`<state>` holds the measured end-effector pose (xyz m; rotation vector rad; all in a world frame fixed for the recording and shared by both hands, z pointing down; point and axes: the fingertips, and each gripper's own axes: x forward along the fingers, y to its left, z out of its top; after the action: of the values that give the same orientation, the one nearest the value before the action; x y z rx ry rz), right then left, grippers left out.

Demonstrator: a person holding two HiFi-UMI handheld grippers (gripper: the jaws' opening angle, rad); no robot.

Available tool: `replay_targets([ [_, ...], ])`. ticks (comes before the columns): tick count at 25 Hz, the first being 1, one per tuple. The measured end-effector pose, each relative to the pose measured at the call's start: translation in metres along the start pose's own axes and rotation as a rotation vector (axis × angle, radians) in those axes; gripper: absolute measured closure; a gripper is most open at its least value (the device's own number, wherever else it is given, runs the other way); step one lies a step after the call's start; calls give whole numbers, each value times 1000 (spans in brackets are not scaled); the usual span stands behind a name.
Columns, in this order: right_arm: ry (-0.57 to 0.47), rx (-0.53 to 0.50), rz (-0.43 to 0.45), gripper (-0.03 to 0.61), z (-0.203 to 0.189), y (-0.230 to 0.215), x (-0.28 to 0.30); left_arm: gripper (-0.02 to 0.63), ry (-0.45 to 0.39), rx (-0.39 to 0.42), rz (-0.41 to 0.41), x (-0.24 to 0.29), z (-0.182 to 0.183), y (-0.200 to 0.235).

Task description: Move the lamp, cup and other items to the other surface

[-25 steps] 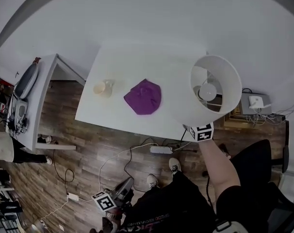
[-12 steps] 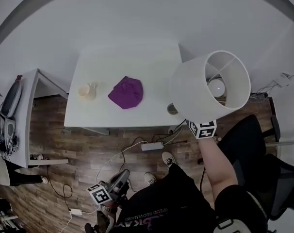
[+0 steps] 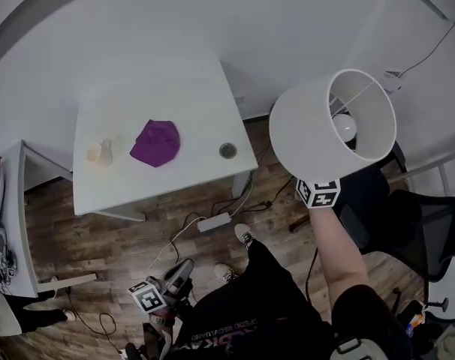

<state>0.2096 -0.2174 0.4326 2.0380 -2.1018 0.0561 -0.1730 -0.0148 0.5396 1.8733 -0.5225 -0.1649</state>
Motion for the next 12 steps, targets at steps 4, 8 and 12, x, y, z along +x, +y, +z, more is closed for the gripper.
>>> replay_targets([
  [4, 12, 20, -83, 416, -9, -22, -38, 621, 73, 7, -26, 4, -13, 0],
  [8, 23, 67, -137, 416, -24, -47, -64, 621, 123, 20, -50, 13, -27, -8],
  [12, 23, 105, -201, 416, -35, -88, -91, 621, 154, 31, -63, 31, -38, -18],
])
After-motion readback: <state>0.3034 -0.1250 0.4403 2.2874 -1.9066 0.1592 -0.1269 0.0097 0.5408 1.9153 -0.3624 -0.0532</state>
